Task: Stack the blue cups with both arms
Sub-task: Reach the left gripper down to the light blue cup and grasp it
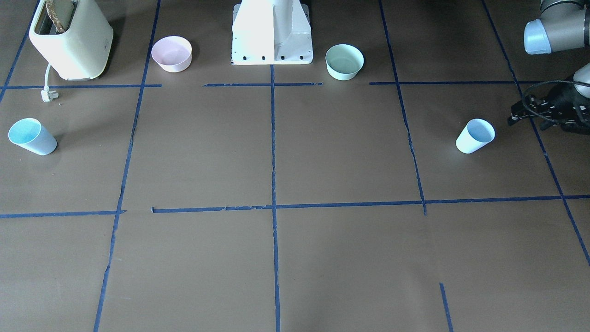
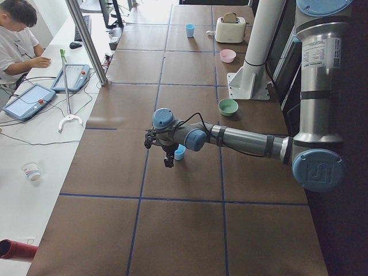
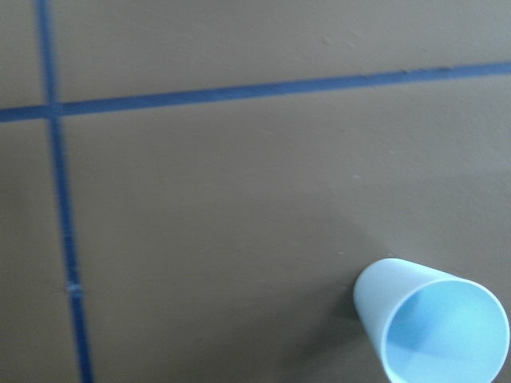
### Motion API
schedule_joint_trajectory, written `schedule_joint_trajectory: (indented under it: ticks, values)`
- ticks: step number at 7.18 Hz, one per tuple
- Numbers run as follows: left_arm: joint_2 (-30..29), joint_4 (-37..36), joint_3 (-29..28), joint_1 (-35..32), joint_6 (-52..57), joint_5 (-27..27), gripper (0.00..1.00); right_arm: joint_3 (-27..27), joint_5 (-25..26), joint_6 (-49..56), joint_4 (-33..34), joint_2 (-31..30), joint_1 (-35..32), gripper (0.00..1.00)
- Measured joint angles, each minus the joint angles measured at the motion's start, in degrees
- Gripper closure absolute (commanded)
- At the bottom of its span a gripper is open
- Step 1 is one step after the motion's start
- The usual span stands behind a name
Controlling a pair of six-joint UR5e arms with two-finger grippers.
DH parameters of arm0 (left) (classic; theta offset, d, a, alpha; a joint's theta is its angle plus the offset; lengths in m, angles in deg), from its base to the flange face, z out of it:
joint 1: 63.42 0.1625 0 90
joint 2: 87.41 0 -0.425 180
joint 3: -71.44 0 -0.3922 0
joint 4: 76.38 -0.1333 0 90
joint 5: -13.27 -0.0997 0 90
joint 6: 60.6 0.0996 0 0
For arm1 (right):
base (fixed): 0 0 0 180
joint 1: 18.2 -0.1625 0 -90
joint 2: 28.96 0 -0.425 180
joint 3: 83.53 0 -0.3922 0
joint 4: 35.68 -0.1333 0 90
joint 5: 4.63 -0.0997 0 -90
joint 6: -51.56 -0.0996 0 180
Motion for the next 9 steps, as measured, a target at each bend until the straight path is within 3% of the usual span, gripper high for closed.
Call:
schedule_joint_trajectory:
  ticks: [6,8,9]
  values:
    - [-0.91,2.34,-2.28,5.71,-12.57,-0.50,0.02,0.01,-0.37,-0.19,-0.01,0.19,0.13,0.00]
    - [-3.35,2.34,-5.19,7.29,-13.70,-0.48,0.78,0.10,-0.57,-0.16,-0.01,0.20,0.23,0.00]
    - [-3.92,2.35,-5.70,7.76,-13.93,-0.46,0.99,0.14,-0.59,-0.14,-0.01,0.21,0.27,0.00]
